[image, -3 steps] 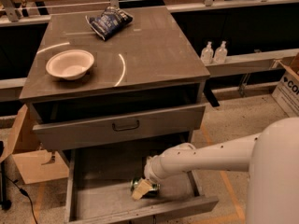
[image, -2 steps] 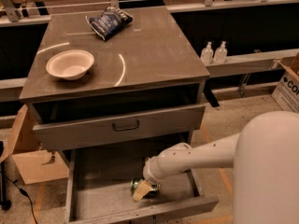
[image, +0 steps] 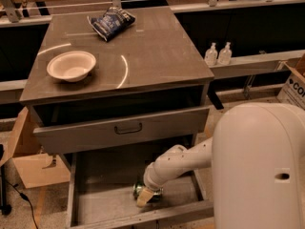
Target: Pick green can from middle drawer and place on counter
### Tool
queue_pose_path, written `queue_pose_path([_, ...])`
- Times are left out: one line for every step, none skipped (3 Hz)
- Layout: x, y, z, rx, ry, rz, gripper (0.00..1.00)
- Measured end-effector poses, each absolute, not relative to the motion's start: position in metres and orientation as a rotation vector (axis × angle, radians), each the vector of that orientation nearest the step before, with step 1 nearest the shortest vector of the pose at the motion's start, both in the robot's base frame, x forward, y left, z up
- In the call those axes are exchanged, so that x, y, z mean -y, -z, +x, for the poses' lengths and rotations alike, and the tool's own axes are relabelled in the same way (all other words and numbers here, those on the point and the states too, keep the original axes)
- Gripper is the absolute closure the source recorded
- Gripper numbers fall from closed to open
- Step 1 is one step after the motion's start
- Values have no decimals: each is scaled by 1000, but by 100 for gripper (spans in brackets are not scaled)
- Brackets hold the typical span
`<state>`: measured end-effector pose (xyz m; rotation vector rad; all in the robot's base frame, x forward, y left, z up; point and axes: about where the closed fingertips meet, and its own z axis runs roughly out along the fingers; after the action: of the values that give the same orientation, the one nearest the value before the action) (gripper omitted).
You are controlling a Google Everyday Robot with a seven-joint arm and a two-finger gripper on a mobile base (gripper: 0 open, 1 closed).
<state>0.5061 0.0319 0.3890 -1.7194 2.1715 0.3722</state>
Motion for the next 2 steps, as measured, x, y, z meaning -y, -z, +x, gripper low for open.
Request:
queue_pose_path([-35, -384, 502, -2155, -367, -1780, 39])
queue_pose_path([-42, -379, 495, -2136, -401, -1846, 62])
